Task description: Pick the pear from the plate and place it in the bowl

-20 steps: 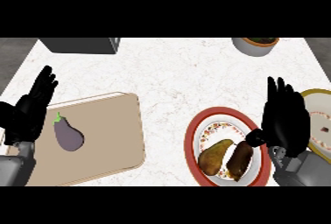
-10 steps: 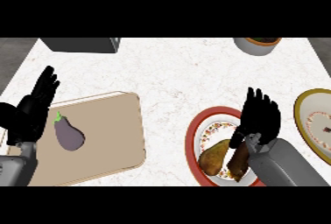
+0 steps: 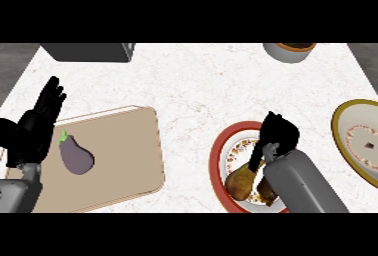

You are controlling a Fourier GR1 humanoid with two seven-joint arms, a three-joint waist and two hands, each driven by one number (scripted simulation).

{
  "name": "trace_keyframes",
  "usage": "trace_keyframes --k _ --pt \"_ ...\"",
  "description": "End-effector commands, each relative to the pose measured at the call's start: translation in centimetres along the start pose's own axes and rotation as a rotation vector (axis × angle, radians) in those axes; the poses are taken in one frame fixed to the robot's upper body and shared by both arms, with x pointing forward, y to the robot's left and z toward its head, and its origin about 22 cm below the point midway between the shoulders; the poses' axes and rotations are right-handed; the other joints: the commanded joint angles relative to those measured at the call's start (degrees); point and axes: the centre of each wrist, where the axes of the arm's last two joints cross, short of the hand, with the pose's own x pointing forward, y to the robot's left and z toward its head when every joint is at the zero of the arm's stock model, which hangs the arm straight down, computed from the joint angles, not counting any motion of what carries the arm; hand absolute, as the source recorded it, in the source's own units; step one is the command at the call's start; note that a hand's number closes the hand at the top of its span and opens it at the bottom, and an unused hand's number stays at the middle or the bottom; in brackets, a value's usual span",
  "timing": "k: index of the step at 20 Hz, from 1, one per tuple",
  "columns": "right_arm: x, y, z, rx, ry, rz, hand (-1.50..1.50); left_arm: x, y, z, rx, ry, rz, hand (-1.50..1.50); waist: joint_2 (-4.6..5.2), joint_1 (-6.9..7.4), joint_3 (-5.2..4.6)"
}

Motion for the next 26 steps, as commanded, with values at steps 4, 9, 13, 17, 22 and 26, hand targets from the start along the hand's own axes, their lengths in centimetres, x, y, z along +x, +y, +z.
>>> trace_keyframes --k 4,9,13,17,22,26 --pt "3.2 1.7 -0.2 0.079 0.285 0.234 -1.5 -0.2 -0.1 0.3 0.004 -0.007 -0.012 0.0 0.01 0.09 0.17" --pt "5.8 1.0 1.6 -0.061 0.275 0.282 -1.5 -0.8 0.3 0.5 0.004 0.001 -0.015 0.0 -0.05 -0.36 0.25" --pt "5.1 2.1 1.0 -0.03 0.299 0.301 -1.5 -0.5 -0.5 0.5 0.006 0.025 0.013 0.0 -0.12 -0.81 0.44" --pt "4.4 3.0 0.1 0.039 0.325 0.302 -1.5 0.6 -0.4 -0.3 0.014 -0.005 0.002 0.0 -0.05 -0.94 0.48" --pt "3.7 4.1 -0.4 0.064 0.346 0.293 -1.5 -0.6 -0.2 0.5 0.004 0.003 0.004 0.0 0.1 -0.2 0.46" --pt "3.4 3.4 -0.4 0.051 0.352 0.273 -1.5 -0.1 -0.6 0.6 0.002 0.002 0.015 0.0 -0.03 -0.6 0.47"
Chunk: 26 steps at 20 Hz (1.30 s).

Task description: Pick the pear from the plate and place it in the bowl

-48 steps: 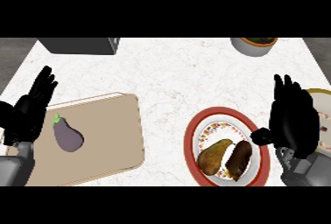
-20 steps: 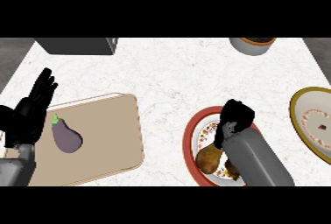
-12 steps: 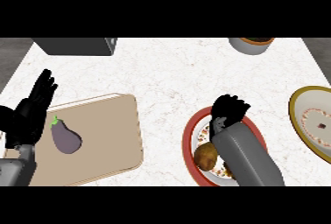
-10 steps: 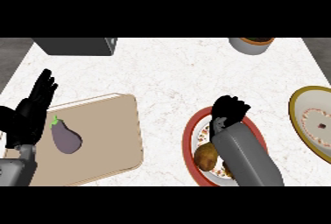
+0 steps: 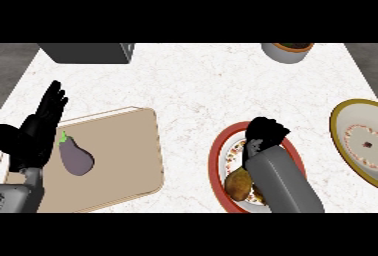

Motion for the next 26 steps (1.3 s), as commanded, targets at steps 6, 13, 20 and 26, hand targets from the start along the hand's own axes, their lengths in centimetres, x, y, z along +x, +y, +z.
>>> trace_keyframes --k 6,13,20,26 --pt "0.3 3.2 0.8 -0.013 0.256 0.094 -1.5 1.1 -0.4 -1.1 0.029 0.008 -0.01 0.0 0.65 -0.6 0.4" --pt "-1.0 4.6 -0.1 0.101 0.254 0.026 1.5 0.2 0.0 -0.1 -0.006 -0.003 -0.005 0.0 0.82 0.24 0.46" --pt "-0.8 4.1 0.1 0.058 0.182 0.037 1.5 1.1 0.9 -0.6 -0.002 -0.003 -0.003 0.0 0.86 -0.02 0.46" --pt "-0.2 4.3 0.1 -0.046 0.228 0.043 1.5 0.5 0.0 0.3 -0.002 -0.002 -0.011 0.0 0.89 0.57 0.47"
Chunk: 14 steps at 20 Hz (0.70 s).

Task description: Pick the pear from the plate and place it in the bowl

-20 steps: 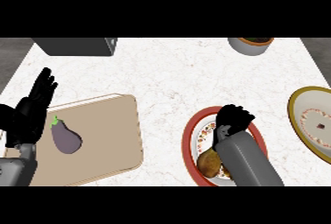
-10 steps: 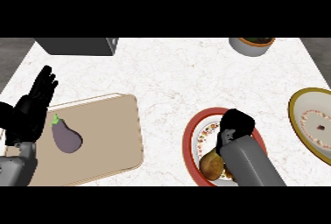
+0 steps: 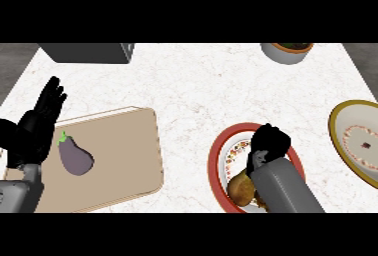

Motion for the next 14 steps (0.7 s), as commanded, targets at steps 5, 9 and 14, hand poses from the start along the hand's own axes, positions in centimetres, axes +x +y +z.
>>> trace_keyframes --k 5,9,14 --pt "-1.4 2.2 2.4 -0.125 -0.28 0.171 1.5 -0.2 0.8 -0.8 0.021 0.01 0.0 0.0 0.88 -1.19 0.97" --pt "-1.4 1.3 7.6 -0.12 -0.922 0.133 1.5 -0.7 0.6 0.0 0.004 0.035 0.001 0.0 -0.65 -0.37 1.48" --pt "-7.4 -0.8 8.7 -0.292 -1.239 0.127 1.5 -1.2 1.1 0.6 0.054 0.046 0.004 0.0 -1.42 -4.48 1.3"
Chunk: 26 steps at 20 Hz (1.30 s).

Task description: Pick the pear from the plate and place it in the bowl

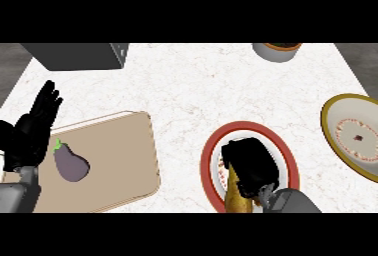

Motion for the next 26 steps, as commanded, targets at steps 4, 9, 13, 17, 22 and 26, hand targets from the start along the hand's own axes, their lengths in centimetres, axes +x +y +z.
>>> trace_keyframes --k 4,9,13,17,22,26 --pt "-4.7 -6.1 7.7 -0.393 -0.327 -0.001 1.5 -1.4 1.4 1.0 0.059 0.034 -0.02 0.0 -0.17 -3.9 0.2" --pt "-9.2 -9.1 12.7 -0.57 -0.356 -0.139 1.5 -0.6 2.0 0.9 0.075 0.02 -0.002 0.0 0.72 -4.63 0.31" --pt "-14.0 -10.3 15.7 -0.627 -0.3 -0.215 1.5 -0.8 1.8 1.3 0.055 0.011 -0.001 0.0 1.25 -3.02 0.2" --pt "-20.4 -10.9 17.9 -0.644 -0.253 -0.288 1.5 0.1 2.6 1.0 0.032 -0.018 -0.013 0.0 1.67 -0.73 0.06" --pt "-28.1 -11.3 19.4 -0.63 -0.255 -0.423 1.5 0.1 0.0 0.3 -0.01 -0.033 -0.007 0.0 2.13 1.14 -0.06" --pt "-32.1 -8.6 16.3 -0.603 -0.228 -0.445 1.5 0.4 -0.9 -0.7 -0.03 -0.048 -0.002 0.0 2.41 2.55 -0.05"
